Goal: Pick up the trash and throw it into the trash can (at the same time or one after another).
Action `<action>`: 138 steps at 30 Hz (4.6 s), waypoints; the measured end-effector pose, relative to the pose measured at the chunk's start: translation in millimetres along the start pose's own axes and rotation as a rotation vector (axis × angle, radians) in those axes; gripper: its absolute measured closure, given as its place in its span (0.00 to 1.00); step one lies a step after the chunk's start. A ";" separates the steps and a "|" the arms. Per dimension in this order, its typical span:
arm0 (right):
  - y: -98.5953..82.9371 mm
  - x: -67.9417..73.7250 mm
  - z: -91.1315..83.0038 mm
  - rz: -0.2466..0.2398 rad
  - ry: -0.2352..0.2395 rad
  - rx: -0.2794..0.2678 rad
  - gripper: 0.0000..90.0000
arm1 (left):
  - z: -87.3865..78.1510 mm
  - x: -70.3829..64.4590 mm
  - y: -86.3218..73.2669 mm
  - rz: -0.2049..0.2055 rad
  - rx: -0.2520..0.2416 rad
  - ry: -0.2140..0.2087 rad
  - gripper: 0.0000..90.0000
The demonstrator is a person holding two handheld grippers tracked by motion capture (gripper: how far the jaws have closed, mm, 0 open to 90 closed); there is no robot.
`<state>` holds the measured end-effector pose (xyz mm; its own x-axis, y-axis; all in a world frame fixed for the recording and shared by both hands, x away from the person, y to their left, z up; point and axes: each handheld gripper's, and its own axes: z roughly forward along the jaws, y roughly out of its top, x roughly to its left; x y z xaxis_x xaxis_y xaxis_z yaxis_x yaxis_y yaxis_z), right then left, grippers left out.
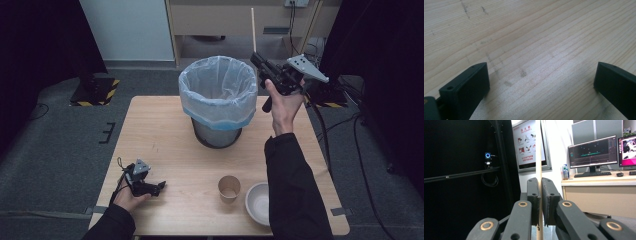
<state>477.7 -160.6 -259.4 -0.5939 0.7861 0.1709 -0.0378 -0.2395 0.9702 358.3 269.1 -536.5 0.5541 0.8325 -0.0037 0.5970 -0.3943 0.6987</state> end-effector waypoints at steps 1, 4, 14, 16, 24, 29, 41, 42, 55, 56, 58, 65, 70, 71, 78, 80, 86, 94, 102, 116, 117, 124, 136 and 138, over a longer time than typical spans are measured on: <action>-0.7 0.5 2.3 0.000 0.001 0.001 0.96 | 0.0 0.0 0.0 0.000 0.000 0.000 0.00; -4.0 1.4 9.4 0.001 0.001 0.002 0.96 | 0.0 0.0 0.0 0.000 0.000 0.000 0.00; -18.8 1.4 31.3 -0.006 -0.028 0.023 0.96 | 0.1 0.1 0.1 0.002 0.000 -0.001 0.00; -20.1 1.6 33.3 -0.004 -0.029 0.023 0.96 | 0.1 0.1 0.1 0.001 0.000 -0.001 0.00; -27.5 8.2 47.4 -0.041 -0.031 0.059 0.95 | 0.1 0.1 0.1 0.002 0.000 -0.001 0.00; -30.6 7.6 54.7 -0.037 -0.019 0.097 0.85 | 0.1 0.1 0.2 0.004 0.001 -0.004 0.00; -11.4 -4.1 33.9 -0.007 -0.016 0.091 0.62 | 0.2 0.0 0.2 0.003 0.000 -0.004 0.00; -6.8 -5.3 28.5 -0.006 -0.017 0.083 0.60 | 0.2 0.0 0.2 0.004 0.000 -0.003 0.00; 7.4 -11.9 -32.0 -0.007 -0.027 0.125 0.48 | 0.1 0.1 0.2 0.005 0.002 -0.003 0.00; 5.2 -12.1 -42.8 -0.008 -0.028 0.141 0.47 | 0.1 0.1 0.2 0.005 0.002 -0.003 0.00; 3.3 -12.2 -48.3 -0.006 -0.029 0.149 0.46 | 0.1 0.1 0.2 0.005 0.001 -0.003 0.00; -17.9 -13.8 -87.9 0.024 -0.025 0.197 0.47 | 0.1 0.1 0.1 0.005 0.002 -0.003 0.00; -38.8 -15.5 -108.6 0.027 -0.016 0.248 0.47 | 0.2 -0.1 0.2 0.003 0.001 -0.002 0.00; -48.0 -16.1 -116.6 0.028 -0.017 0.254 0.47 | 0.2 -0.1 0.2 0.003 0.001 -0.002 0.00; -74.5 -13.0 -135.2 0.025 -0.009 0.301 0.47 | 0.2 -0.3 0.3 0.002 0.001 -0.001 0.00; -83.4 -11.8 -139.8 0.017 0.000 0.317 0.47 | 0.2 -0.4 0.3 0.001 0.002 0.001 0.00; -103.1 -11.1 -150.1 0.007 0.000 0.372 0.47 | 0.2 -0.4 0.4 0.001 0.003 0.001 0.00; -128.3 0.1 -158.7 0.004 0.032 0.461 0.54 | 0.2 -0.4 0.4 0.001 0.003 0.001 0.00; -155.4 17.4 -153.1 0.037 0.129 0.585 0.60 | 0.2 -0.4 0.4 0.001 0.003 0.001 0.00; -190.1 40.4 -143.7 0.048 0.225 0.769 0.64 | 0.2 -0.4 0.4 0.001 0.003 0.001 0.00; -191.4 41.2 -143.5 0.050 0.230 0.776 0.64 | 0.2 -0.4 0.4 0.001 0.003 0.001 0.00; -199.2 43.6 -142.2 0.053 0.231 0.843 0.67 | 0.2 -0.4 0.4 0.001 0.003 0.001 0.00; -206.2 44.9 -139.0 0.078 0.227 0.931 0.80 | 0.2 -0.4 0.4 0.001 0.003 0.001 0.00; -206.9 45.4 -138.7 0.085 0.222 0.939 0.82 | 0.2 -0.4 0.4 0.001 0.003 0.001 0.00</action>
<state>347.1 -154.4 -476.2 -0.7070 0.6384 0.3041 0.6125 0.3378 0.7147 358.5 268.5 -536.4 0.5539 0.8326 -0.0023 0.5981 -0.3960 0.6967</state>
